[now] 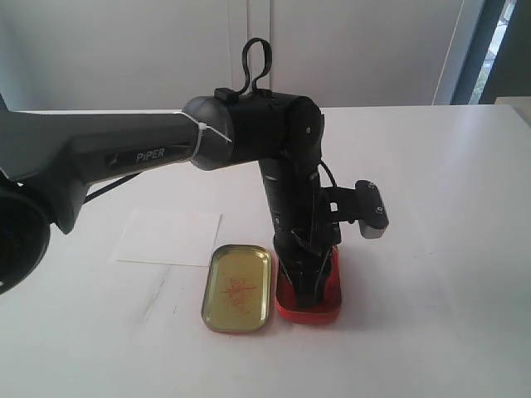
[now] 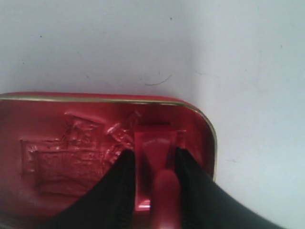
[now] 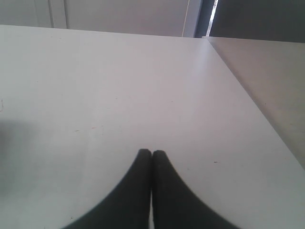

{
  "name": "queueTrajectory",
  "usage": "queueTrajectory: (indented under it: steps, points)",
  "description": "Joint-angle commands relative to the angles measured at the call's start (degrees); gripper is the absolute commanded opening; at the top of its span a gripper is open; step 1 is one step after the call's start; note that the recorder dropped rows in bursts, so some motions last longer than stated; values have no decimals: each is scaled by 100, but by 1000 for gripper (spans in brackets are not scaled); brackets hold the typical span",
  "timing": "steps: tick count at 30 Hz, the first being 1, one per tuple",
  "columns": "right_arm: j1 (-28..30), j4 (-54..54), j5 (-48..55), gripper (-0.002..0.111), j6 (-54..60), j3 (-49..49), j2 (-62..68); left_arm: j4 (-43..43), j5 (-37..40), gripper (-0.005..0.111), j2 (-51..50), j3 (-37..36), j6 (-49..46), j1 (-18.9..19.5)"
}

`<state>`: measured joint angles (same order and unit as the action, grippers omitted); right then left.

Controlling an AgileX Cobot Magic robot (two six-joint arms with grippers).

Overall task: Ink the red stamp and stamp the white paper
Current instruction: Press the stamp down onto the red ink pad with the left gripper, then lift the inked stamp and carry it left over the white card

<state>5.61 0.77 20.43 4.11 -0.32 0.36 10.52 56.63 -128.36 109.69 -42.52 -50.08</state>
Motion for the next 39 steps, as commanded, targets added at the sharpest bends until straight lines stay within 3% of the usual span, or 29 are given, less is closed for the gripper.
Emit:
queueTrajectory:
  steps: [1,31,39]
  points:
    - [18,-47,-81,0,-1,32,-36,130,44,0,124,-25,58,-36]
    - [18,-47,-81,0,-1,32,-36,179,171,0,278,-25,158,-36]
    - [18,-47,-81,0,-1,32,-36,188,303,0,456,-25,52,145]
